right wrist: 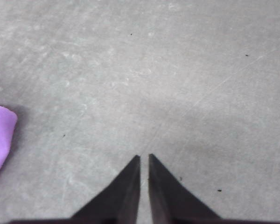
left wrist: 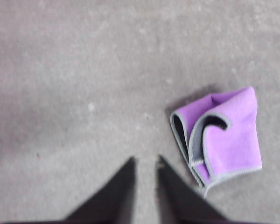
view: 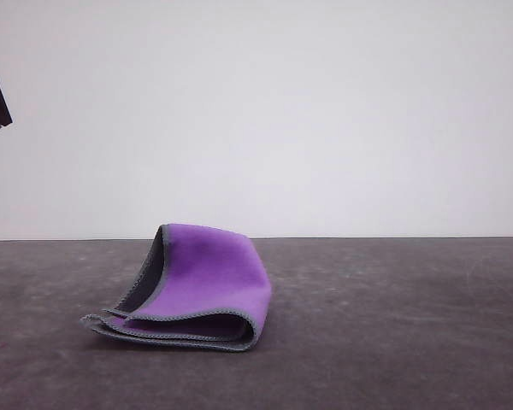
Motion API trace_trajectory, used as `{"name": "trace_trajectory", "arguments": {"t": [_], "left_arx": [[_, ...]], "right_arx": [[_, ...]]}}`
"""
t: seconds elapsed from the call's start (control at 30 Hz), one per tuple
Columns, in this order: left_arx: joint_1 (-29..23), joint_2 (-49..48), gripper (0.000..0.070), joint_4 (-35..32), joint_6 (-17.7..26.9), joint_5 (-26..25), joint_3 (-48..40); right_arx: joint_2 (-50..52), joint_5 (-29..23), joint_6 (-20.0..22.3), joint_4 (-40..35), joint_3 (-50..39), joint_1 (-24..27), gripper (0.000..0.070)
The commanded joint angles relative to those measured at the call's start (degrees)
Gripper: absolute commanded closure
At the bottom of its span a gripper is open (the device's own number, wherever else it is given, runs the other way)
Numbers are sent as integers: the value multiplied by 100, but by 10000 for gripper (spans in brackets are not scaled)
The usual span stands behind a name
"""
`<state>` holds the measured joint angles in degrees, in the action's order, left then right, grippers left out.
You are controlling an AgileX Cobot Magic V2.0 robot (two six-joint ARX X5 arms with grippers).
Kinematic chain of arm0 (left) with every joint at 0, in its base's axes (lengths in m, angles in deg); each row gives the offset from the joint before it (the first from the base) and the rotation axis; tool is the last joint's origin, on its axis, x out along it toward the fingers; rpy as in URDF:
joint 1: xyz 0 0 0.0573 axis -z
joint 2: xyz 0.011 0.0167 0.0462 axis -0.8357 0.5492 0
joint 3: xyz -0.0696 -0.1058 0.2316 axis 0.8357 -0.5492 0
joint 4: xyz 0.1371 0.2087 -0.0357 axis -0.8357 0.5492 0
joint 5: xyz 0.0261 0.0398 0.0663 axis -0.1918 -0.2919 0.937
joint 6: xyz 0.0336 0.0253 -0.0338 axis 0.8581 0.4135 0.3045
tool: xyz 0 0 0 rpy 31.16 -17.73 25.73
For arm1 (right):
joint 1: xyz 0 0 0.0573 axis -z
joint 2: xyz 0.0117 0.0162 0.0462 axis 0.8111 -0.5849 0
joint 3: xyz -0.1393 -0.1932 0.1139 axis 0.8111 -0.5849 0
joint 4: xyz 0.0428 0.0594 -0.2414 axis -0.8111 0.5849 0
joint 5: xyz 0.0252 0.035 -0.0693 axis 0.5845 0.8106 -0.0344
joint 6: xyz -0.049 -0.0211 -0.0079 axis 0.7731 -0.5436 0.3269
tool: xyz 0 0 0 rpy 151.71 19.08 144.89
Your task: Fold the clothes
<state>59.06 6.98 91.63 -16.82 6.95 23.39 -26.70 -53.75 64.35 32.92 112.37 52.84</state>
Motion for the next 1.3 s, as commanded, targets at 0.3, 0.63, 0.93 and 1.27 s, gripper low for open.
{"name": "trace_trajectory", "arguments": {"t": [0.3, 0.63, 0.93, 1.27], "left_arx": [[-6, 55, 680, -131, -450, -7, 44], [71, -862, 680, -759, -173, 379, -786], [51, -3916, 680, -3699, -361, 827, -4381], [-134, -6021, 680, -3607, -367, 1370, -5558]], "right_arx": [[-44, -92, -169, -248, 17, 11, 696], [-44, -89, -169, -256, 17, 9, 696], [-44, -89, -169, -260, 17, 11, 696], [-44, -89, -169, -260, 17, 11, 696]]}}
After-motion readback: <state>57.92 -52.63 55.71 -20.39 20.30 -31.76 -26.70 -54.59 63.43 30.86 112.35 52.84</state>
